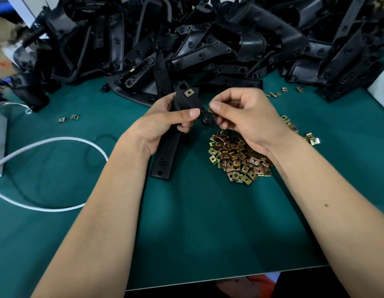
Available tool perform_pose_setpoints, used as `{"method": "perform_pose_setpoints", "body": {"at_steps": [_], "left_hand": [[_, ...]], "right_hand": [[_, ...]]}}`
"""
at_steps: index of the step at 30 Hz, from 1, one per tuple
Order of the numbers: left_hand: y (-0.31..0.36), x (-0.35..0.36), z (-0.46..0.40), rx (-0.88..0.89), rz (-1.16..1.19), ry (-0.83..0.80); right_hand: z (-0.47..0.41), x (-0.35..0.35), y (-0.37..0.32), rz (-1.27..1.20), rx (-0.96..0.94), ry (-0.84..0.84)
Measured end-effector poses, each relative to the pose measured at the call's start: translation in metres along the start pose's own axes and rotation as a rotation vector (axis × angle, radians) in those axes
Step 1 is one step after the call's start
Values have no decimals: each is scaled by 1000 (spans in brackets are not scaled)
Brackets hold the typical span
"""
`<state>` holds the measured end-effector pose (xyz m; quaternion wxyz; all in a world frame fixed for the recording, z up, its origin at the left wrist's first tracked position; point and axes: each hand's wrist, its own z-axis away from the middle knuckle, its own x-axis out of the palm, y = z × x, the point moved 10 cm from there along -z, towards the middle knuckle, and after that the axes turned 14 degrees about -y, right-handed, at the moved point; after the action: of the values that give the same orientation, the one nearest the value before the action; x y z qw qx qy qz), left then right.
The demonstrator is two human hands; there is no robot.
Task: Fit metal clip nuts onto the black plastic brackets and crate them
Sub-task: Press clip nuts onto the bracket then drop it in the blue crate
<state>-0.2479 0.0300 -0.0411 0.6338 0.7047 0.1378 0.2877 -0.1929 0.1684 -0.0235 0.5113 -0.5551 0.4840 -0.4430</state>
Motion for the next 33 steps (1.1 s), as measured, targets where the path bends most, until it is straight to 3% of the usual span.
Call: {"method": "perform_pose_setpoints", "body": {"at_steps": [10, 22, 33], "left_hand": [[1, 10, 2, -73, -164, -79], [2, 11, 3, -67, -143, -79], [-4, 25, 0, -168, -294, -136]], "right_hand": [[-1, 0, -4, 36, -40, -43], [0, 0, -2, -24, -15, -67], [2, 2, -7, 137, 17, -245]]}}
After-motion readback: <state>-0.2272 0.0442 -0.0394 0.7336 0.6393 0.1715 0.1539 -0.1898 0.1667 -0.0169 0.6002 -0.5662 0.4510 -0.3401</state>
